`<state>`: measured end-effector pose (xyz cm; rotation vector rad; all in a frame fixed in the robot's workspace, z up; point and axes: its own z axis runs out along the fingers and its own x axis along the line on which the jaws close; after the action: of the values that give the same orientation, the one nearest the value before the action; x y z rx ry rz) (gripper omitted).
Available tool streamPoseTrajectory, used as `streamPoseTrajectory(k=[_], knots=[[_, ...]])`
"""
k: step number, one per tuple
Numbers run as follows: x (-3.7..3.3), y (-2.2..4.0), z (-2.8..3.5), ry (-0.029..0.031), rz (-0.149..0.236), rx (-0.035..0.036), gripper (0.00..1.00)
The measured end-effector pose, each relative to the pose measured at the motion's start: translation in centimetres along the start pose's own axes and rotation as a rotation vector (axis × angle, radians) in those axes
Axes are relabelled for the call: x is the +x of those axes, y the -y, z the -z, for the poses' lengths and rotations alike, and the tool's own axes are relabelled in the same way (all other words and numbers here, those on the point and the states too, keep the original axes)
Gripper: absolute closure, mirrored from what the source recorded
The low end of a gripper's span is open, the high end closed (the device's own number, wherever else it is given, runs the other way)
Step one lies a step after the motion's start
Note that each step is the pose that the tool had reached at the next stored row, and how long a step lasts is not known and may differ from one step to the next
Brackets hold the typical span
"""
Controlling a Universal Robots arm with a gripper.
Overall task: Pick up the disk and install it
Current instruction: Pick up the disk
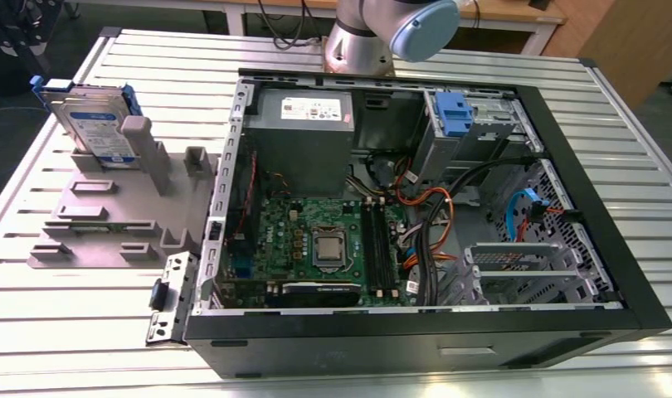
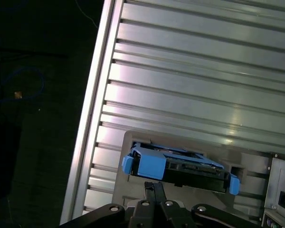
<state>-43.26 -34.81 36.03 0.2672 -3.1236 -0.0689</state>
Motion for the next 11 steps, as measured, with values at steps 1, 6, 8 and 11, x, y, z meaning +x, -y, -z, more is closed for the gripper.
streamPoseTrajectory(k=[1, 6, 8, 11], knots=[[0.00, 0.00, 0.00, 0.0000, 0.001, 0.0000, 0.89], [0.00, 0.00, 0.00, -0.0002, 0.007, 0.0000, 0.89], [0.00, 0.00, 0.00, -0.0003, 0.009, 0.0000, 0.89], [0.00, 0.00, 0.00, -0.0005, 0.012, 0.0000, 0.89]])
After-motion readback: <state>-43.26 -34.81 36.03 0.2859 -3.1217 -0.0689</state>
